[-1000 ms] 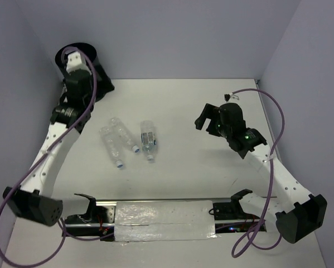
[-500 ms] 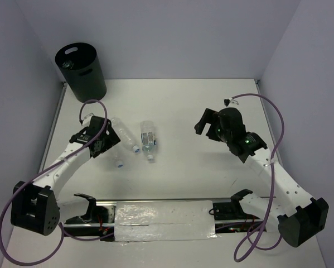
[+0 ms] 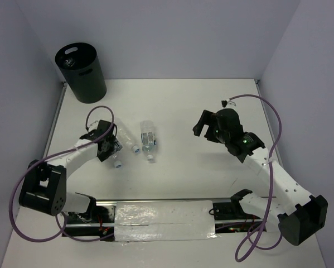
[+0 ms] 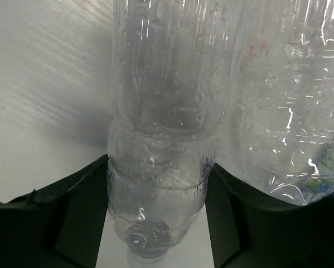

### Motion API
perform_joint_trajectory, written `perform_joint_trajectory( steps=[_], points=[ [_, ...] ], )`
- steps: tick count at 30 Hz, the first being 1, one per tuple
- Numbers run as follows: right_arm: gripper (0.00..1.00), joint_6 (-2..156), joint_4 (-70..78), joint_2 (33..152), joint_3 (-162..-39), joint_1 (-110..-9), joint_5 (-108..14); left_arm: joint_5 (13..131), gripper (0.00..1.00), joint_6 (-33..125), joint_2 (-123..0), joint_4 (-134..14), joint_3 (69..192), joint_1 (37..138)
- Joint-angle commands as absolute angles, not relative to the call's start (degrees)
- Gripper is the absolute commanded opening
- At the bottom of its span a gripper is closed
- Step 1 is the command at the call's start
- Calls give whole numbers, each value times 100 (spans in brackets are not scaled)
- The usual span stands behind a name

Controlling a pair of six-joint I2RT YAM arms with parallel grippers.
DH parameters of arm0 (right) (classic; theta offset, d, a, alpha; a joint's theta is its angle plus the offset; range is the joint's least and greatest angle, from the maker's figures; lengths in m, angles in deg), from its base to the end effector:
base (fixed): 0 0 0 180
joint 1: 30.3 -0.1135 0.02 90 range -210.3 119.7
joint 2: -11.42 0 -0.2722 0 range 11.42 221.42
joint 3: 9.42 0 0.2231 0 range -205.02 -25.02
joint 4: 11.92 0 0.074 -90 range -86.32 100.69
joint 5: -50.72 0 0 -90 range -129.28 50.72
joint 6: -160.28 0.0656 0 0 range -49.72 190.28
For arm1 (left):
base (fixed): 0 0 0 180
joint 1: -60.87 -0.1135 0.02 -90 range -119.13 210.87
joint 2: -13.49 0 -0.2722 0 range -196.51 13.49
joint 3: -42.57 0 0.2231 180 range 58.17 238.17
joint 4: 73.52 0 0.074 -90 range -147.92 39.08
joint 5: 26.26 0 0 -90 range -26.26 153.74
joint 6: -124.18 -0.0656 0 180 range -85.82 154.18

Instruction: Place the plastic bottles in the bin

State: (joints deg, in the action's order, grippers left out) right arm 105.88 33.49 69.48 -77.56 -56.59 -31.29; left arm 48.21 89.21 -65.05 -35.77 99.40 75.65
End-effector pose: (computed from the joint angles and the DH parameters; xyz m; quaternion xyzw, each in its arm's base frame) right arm 0.1914 0.0844 0.3032 0.1038 0.8807 0.1825 0.4247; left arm 0.2394 -0.0450 0.1796 -0.3623 0.8852 -0.0424 0.2886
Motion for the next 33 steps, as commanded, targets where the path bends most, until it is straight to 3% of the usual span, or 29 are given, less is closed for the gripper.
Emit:
perform_joint_trajectory(
  steps=[1,7,12,16,24,28,33],
  points=[
    [100,10658,3383,6899,-7714,-5729,-3023,4469,57,9096,-5993,-3236,10202,7581],
    [100,10632,3375,6899,-7750,-5755,-2908,3677,57,8070,-4972,-2347,11773,7581],
    [100,10790,3322,6907,-7688,-5764,-2864,2791,53,6058,-5241,-3233,13645,7572],
    [100,10869,3339,6899,-7785,-5781,-2900,1849,53,5099,-6644,-3682,15750,7266],
    [100,11001,3269,7030,-8021,-5807,-2987,2516,61,4658,-9061,-4351,18450,6606],
    [100,10992,3155,7205,-8109,-5816,-3049,2770,62,4413,-9873,-4473,19158,6412],
    [100,10957,3059,7566,-8198,-5816,-3031,3183,62,4744,-10269,-4869,19177,6114]
  ],
)
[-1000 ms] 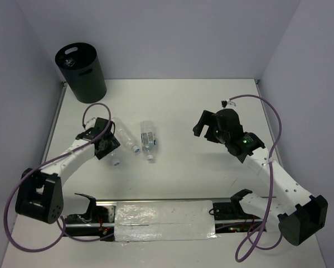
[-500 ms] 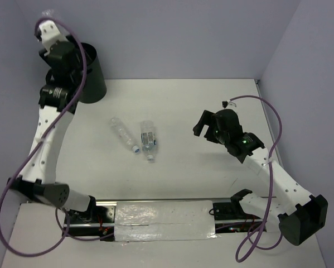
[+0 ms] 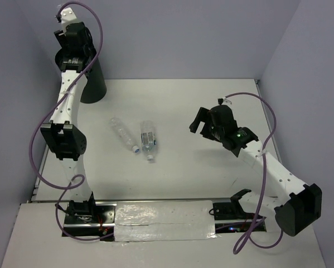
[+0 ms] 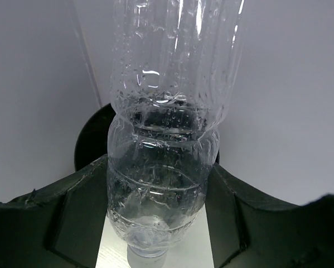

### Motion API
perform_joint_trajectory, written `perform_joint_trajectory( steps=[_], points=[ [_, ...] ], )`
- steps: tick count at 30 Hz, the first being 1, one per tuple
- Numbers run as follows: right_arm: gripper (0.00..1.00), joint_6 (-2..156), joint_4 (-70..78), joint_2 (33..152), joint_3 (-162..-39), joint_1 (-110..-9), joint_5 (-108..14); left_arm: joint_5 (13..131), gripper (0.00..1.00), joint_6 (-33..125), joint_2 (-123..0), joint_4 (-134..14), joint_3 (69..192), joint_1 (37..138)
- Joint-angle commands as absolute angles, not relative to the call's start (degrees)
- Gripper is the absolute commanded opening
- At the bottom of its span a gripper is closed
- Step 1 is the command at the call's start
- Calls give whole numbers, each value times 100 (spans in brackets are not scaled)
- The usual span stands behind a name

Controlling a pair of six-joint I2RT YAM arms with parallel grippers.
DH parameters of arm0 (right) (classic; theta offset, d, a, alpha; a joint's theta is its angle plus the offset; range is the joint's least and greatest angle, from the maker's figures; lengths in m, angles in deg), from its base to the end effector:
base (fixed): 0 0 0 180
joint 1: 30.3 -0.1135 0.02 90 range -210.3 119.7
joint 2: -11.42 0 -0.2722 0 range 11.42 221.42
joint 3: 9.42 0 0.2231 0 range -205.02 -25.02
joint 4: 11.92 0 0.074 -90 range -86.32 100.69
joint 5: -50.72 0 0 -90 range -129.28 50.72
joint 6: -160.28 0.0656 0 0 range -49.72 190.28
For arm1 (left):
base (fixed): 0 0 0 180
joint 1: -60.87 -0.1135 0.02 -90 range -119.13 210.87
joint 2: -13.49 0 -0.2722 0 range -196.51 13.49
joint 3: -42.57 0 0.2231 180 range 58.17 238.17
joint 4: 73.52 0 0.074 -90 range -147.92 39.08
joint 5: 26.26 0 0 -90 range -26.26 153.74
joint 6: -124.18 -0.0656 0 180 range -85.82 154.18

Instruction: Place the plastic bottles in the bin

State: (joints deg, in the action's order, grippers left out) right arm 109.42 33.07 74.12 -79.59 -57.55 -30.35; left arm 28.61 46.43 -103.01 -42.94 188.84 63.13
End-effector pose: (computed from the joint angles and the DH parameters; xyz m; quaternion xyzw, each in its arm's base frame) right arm 0.2060 0.0946 0.2998 0.1269 0.8859 0.1829 0.4071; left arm 0.4639 0.0195 0.4661 -0.2702 0.6579 0.1286 0.6911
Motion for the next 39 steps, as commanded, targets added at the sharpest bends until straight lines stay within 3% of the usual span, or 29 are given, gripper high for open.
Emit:
perform_joint_trajectory(
  steps=[1,8,16,17,20,21,27,32,35,39],
  points=[
    [100,10957,3032,7601,-8189,-5816,-3084,3279,62,4998,-10313,-4896,19150,6061],
    [100,10895,3032,7847,-8092,-5834,-3102,3948,63,5123,-10805,-5142,19194,5665],
    [100,10939,3067,7918,-8110,-5887,-3040,3931,67,5167,-11219,-5203,18957,5656],
    [100,10939,3084,7918,-8118,-5895,-3014,3913,70,5159,-11254,-5186,18913,5647],
    [100,10966,3119,7892,-8110,-5913,-2979,3939,98,5106,-11228,-5054,18834,5665],
    [100,10983,3119,7874,-8110,-5922,-2970,4001,99,5097,-11176,-4976,18781,5665],
    [100,11001,3207,7708,-8154,-5983,-2821,3897,99,4791,-10227,-4729,18361,6120],
    [100,11018,3269,7462,-8136,-6010,-2715,2474,99,4079,-9069,-4616,17220,7332],
    [100,11018,3304,7286,-8084,-6019,-2671,2103,99,4636,-8646,-3846,16692,7992],
    [100,10983,3383,7128,-8022,-6027,-2601,2717,98,5921,-8188,-2937,15839,8345]
  ],
)
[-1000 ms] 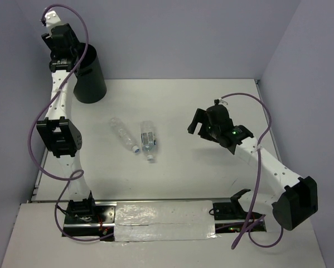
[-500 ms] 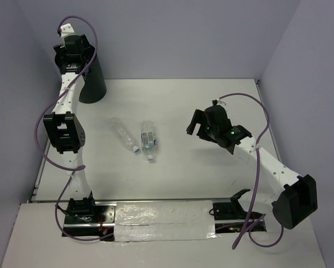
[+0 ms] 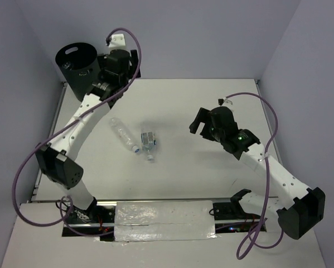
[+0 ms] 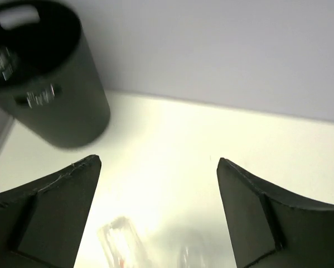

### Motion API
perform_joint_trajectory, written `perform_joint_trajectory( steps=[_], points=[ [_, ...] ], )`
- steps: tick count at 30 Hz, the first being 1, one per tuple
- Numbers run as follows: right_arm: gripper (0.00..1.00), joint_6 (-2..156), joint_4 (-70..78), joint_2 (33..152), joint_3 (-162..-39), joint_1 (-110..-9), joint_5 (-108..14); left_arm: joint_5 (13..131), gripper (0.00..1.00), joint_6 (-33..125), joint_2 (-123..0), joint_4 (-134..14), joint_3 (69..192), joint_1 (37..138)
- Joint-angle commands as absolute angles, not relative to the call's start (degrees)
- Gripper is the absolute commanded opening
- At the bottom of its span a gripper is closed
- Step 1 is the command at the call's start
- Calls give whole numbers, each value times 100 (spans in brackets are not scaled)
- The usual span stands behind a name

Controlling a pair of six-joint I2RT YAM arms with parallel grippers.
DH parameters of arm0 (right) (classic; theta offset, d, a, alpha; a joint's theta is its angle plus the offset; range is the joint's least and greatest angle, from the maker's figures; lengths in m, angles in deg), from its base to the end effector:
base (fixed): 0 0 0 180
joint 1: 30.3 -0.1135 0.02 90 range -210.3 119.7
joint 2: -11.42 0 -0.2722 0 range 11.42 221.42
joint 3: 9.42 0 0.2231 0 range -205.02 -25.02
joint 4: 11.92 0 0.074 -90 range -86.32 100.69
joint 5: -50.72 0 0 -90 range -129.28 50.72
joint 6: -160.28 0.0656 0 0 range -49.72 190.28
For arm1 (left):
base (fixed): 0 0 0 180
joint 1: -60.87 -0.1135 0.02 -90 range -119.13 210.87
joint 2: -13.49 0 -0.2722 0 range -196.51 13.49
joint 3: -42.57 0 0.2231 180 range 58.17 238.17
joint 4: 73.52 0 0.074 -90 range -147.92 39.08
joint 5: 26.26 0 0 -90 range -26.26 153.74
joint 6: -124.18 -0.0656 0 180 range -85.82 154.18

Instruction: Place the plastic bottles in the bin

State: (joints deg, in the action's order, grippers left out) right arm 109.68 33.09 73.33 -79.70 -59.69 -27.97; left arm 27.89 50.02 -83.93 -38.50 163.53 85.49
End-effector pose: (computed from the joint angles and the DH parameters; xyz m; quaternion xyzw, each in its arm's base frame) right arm 0.2011 0.0985 0.3036 0.1217 0.8819 0.1798 0.4184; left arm 0.3654 -0.1252 0.4472 -0.1378 0.7494 0.0154 0.6474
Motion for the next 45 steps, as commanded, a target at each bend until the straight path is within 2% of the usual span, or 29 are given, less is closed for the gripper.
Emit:
perform_joint_trajectory(
  steps=[1,5,10,24,29,32,33,36,39,45],
  points=[
    [100,10983,3409,7110,-8022,-6036,-2575,2909,98,6089,-7987,-2892,15610,8372],
    [100,10983,3401,7004,-7952,-6045,-2530,3165,98,6949,-7660,-2857,14311,8530],
    [100,11009,3348,6995,-7846,-6045,-2592,3728,96,7846,-7790,-2698,13597,8547],
    [100,10992,3374,7004,-7811,-6071,-2689,3078,99,9728,-8880,-1714,13420,8399],
    [100,10966,3383,7013,-7802,-6071,-2671,3438,99,9580,-9074,-2398,13016,8135],
    [100,10957,3374,7048,-7820,-6071,-2706,3535,88,9492,-9258,-2575,13006,8073],
    [100,10966,3374,7048,-7828,-6080,-2715,3535,79,9422,-9294,-2575,13067,8056],
    [100,10948,3418,7057,-7899,-6089,-2715,3115,66,9071,-9119,-2365,13340,8090],
    [100,10922,3427,7039,-7943,-6080,-2680,2763,62,8237,-8487,-2452,13577,8012],
    [100,10966,3313,7153,-7952,-6106,-2741,2832,64,5786,-7414,-3321,14605,7626]
  ],
)
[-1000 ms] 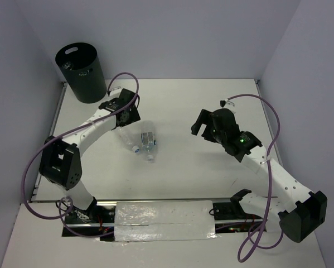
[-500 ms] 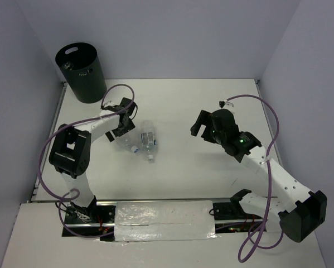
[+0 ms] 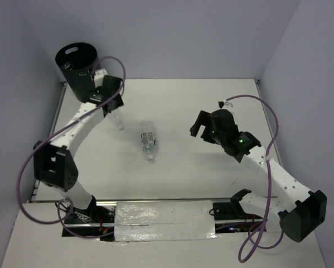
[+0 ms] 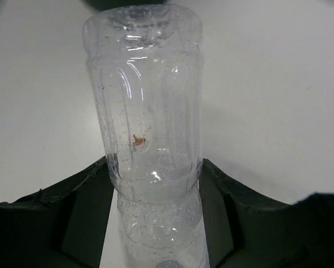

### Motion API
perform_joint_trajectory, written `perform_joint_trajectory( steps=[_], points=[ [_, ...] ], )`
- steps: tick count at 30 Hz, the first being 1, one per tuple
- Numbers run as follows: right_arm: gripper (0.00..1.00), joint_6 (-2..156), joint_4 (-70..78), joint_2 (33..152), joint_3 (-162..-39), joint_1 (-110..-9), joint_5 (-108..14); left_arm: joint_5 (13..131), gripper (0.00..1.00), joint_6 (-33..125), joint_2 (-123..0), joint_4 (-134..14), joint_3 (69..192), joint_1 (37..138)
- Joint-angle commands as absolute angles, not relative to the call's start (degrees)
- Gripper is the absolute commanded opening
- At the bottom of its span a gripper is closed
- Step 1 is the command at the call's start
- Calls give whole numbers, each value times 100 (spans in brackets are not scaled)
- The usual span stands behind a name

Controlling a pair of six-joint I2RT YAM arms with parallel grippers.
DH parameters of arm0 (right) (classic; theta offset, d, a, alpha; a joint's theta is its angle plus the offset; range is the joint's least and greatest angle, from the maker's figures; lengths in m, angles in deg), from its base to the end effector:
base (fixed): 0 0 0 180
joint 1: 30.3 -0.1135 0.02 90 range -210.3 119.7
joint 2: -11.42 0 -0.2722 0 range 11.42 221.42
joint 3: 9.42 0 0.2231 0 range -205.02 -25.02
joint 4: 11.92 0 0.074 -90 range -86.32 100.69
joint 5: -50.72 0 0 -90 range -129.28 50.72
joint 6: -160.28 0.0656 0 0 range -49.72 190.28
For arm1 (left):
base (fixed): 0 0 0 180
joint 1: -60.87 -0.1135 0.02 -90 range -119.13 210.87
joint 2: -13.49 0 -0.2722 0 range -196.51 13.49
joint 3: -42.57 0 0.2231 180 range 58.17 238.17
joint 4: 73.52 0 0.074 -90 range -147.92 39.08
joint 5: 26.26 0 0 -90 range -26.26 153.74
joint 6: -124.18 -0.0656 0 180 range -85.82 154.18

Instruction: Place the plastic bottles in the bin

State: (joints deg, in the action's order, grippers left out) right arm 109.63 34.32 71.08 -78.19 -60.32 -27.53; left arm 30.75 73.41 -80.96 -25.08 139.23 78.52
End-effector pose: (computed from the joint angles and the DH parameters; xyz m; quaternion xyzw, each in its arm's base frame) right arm 0.1911 0.0950 0.3003 0.1179 0.8841 0.1766 0.4163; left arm 0.3475 -0.0731 0.3003 -0.2705 0.8542 0.0615 0.4397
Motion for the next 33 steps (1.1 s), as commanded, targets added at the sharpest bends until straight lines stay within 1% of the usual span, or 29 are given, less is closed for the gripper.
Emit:
perform_joint_trajectory(
  steps=[1,3,4,7,9,13,14,15,18,20,21,22,24,33],
  points=[
    [100,10974,3278,7154,-7952,-6107,-2741,2824,64,5356,-7352,-3575,14937,7555],
    [100,10983,3260,7171,-7960,-6124,-2759,2771,68,5107,-7422,-3735,15351,7300],
    [100,10966,3269,7189,-7969,-6124,-2750,2771,68,4949,-7613,-3823,15823,7186],
    [100,10939,3286,7224,-8022,-6124,-2741,2551,68,4616,-8133,-4025,16729,6887],
    [100,10904,3339,7259,-8092,-6142,-2741,2542,69,4456,-8414,-4359,17126,6747],
    [100,10860,3453,7347,-8198,-6150,-2741,2349,69,3939,-9433,-4640,18469,6535],
    [100,10860,3436,7347,-8189,-6150,-2741,2262,69,3815,-9574,-4780,18595,6500],
    [100,10860,3427,7356,-8180,-6150,-2741,2165,70,3657,-9688,-5243,18657,6491],
    [100,10886,3436,7470,-8189,-6150,-2715,2085,70,3251,-10206,-5747,18999,6351],
    [100,10904,3532,7601,-8259,-6150,-2759,2181,71,3479,-10366,-5740,19114,6140],
    [100,10913,3559,7637,-8259,-6159,-2785,2269,71,3880,-10462,-5879,19150,6105],
    [100,10904,3559,7654,-8268,-6168,-2820,2531,71,4041,-10498,-5863,19150,5861],
    [100,10895,3603,7742,-8294,-6186,-2829,2805,70,4313,-10586,-5810,19167,5736],
    [100,10922,3629,8295,-8654,-6352,-2829,3315,69,4728,-10762,-5730,19264,5401]
  ],
)
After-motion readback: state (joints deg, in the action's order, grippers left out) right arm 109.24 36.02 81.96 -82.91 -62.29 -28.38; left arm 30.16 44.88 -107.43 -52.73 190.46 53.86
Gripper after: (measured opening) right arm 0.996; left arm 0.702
